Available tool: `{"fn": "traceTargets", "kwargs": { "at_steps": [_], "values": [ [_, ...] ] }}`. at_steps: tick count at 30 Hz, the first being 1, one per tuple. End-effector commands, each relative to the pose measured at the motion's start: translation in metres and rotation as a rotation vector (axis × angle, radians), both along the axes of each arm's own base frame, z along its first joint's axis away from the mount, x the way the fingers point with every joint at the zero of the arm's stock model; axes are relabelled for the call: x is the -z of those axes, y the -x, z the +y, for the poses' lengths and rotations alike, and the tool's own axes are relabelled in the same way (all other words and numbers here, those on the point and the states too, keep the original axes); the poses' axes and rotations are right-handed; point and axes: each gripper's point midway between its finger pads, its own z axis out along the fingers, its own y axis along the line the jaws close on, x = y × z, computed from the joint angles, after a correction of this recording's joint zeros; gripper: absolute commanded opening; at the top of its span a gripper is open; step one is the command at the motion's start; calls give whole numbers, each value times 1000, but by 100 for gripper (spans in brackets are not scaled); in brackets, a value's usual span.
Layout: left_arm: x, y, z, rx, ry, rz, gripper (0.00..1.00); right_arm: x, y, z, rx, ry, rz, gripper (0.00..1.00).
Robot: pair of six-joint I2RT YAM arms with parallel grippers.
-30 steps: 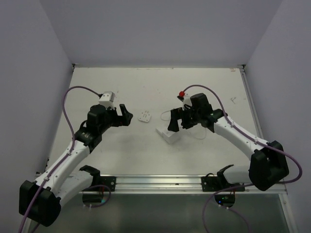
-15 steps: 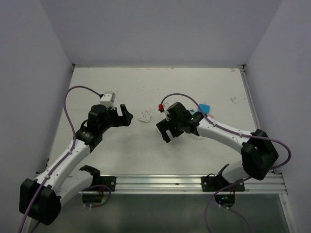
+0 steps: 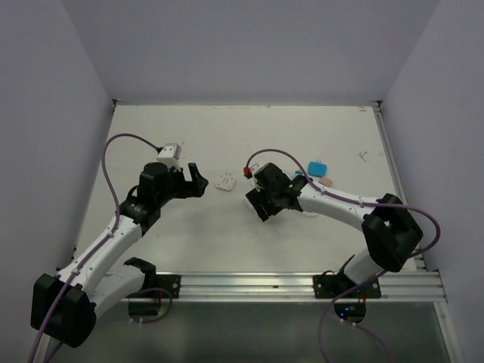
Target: Pull the plug off the socket
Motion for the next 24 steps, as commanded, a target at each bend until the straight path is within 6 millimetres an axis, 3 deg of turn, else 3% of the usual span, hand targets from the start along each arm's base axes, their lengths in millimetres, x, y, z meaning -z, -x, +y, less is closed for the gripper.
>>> {"fn": "traceTargets", "kwargs": {
  "at_steps": [1,2,5,6,8,24],
  "values": [
    [1,0,-6,8,44,15,96,-10,-10,12,-16,-42,-51,62],
    [4,0,-7,6,53,30,96,-9,-9,13,-20,-49,-53,51],
    [11,1,-17,10,114,76,96,-10,-7,18,-35,-83,-55,30],
    [12,3,-24,30,154,95,96,-9,-5,19,-39,-96,-54,13],
    [18,4,-31,44,191,114,98,-9,-4,21,-42,-112,-52,0],
    [45,6,-103,32,456,287,96,-21,4,52,-41,-389,-191,0]
  ]
}}
